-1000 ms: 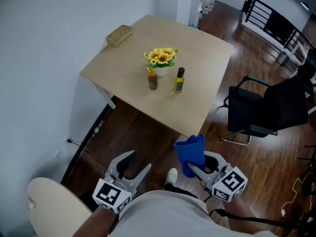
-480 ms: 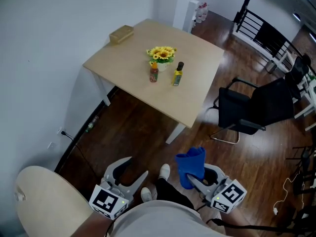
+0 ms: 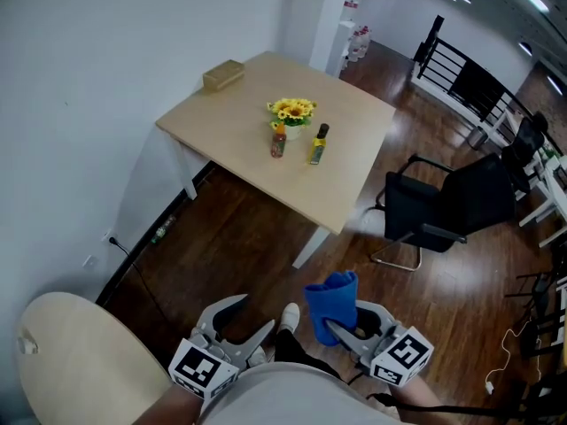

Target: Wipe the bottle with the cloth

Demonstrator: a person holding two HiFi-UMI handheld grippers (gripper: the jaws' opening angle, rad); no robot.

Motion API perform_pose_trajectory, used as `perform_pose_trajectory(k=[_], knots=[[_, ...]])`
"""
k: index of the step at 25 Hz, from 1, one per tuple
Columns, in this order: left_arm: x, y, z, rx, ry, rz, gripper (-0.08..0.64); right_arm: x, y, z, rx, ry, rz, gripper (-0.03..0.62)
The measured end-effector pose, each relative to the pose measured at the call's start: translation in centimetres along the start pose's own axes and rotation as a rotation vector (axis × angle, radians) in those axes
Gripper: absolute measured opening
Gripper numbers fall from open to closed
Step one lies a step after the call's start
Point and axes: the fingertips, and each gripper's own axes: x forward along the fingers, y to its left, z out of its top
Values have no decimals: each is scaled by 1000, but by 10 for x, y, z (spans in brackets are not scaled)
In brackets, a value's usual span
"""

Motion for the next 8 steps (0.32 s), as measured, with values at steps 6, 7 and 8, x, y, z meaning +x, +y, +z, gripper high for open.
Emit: perform_pose_trajectory(k=[6, 7, 8], knots=[[-14, -8, -8, 14, 3, -9, 242, -5, 16, -5, -9, 9, -14, 150], [-17, -9, -10, 12, 4, -7, 242, -5, 19, -6, -9, 10, -14, 150], [-20, -9, -11, 10, 6, -6, 242, -5, 22, -6, -10, 10, -14, 150]])
